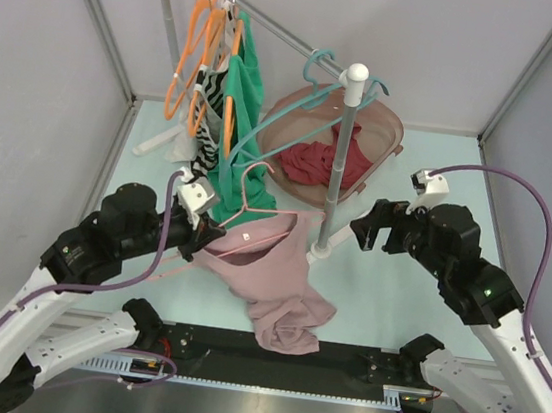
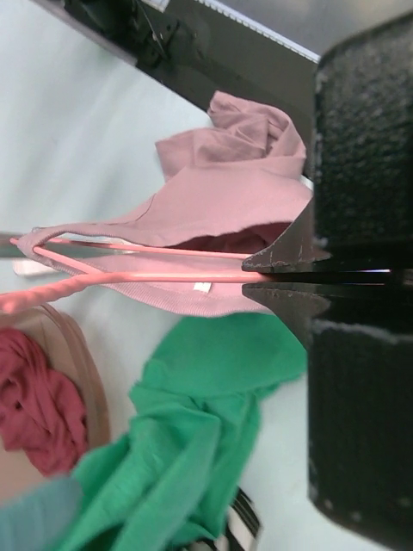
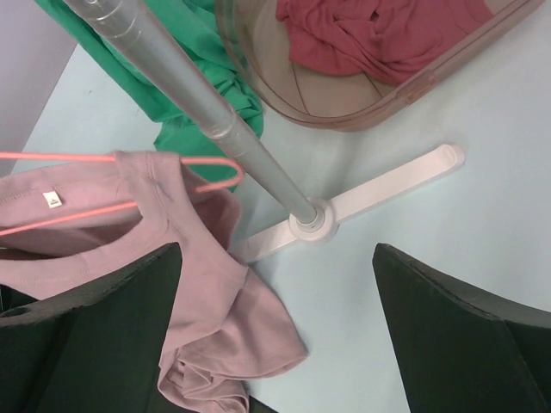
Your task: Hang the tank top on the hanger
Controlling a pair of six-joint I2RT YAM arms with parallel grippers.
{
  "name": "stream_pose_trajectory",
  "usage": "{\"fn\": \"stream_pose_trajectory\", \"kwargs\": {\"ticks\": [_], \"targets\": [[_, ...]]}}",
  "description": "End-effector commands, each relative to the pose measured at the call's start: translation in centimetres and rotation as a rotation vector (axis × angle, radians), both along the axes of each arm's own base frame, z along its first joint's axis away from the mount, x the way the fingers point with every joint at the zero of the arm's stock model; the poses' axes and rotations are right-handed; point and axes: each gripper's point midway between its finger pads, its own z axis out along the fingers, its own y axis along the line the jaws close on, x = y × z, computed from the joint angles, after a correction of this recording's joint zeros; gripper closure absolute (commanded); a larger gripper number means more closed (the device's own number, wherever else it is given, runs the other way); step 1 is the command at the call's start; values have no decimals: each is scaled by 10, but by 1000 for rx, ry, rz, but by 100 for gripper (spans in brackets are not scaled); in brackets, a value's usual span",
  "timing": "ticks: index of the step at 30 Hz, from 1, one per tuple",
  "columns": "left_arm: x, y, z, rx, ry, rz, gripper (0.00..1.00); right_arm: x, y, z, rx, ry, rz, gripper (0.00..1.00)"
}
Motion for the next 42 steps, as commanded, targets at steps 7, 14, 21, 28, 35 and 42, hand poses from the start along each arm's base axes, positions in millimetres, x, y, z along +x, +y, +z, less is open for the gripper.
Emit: {"fn": "stream_pose_trajectory", "kwargs": {"ticks": [7, 14, 21, 28, 35, 42], "targets": [[22, 27, 45, 11, -51, 203, 100, -7, -3, 18, 27, -44, 31, 2], [21, 1, 77, -85, -84, 100, 100, -8, -6, 14, 24, -41, 23, 2], [25, -21, 96, -132, -92, 23, 100, -7, -8, 11, 19, -39, 18, 2], [37, -34, 131, -173, -133, 7, 100, -7, -11, 9, 14, -40, 16, 2], [50, -45, 177, -223, -192, 12, 100, -9, -15, 8, 11, -46, 17, 2], [64, -67, 206, -252, -212, -31, 100, -10, -18, 4, 9, -42, 14, 2]]}}
